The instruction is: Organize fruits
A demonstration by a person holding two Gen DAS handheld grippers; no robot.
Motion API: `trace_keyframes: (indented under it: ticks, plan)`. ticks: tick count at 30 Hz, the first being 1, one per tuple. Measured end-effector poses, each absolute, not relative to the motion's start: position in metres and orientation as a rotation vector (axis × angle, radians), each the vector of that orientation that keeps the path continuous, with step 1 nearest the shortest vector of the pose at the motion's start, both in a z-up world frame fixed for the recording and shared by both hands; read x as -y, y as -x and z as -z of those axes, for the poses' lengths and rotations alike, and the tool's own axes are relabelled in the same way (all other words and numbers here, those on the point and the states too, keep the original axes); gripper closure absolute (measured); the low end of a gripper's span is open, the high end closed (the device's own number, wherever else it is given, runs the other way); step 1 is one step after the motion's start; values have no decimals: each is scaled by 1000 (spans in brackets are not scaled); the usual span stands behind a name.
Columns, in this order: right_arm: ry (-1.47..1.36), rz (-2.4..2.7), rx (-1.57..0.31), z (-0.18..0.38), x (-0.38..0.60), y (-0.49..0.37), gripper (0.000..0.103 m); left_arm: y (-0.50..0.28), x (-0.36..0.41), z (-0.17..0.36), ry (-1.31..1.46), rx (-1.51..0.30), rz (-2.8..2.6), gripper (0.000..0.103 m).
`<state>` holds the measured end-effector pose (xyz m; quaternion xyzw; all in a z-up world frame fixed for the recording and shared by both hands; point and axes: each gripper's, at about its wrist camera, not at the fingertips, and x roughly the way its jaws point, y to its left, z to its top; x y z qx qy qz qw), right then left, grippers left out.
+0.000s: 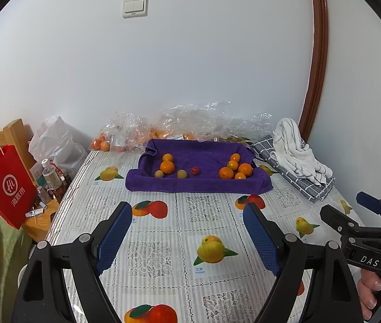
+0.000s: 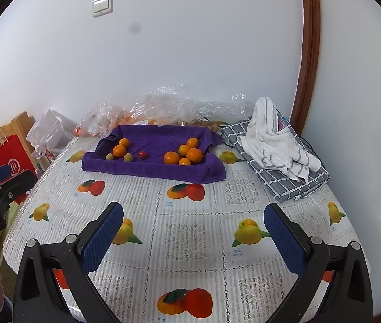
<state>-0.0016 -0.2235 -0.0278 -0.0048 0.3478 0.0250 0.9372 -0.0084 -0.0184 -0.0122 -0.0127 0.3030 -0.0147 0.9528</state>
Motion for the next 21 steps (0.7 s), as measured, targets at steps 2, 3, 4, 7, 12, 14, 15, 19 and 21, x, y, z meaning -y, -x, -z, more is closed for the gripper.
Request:
trace_keyframes:
  ticks: [2,3,4,7,12,14,15,19,21]
  plan:
    - [10,-53,-711,28,223,2,0,8,18,12,26,-616,30,19]
    - [10,-51,-711,28,223,2,0,8,18,12,26,-616,29,19]
    - [9,-51,-711,28,223,2,0,8,18,12,26,-616,28,19]
    - [6,-56,-711,29,223,2,0,9,17,12,28,-616,29,19]
    - [6,-57,-712,29,222,2,0,9,16,12,27,-615,28,19]
    - [5,-56,-713,30,222,2,0,9,16,12,28,-616,25,19]
    - [6,-56,-714,31,221,2,0,9,16,12,29,-616,26,19]
    - [7,-57,-714,31,221,2,0,9,16,12,31,-615,23,19]
    - [8,-57,-713,31,220,3,0,10,16,12,29,-615,22,19]
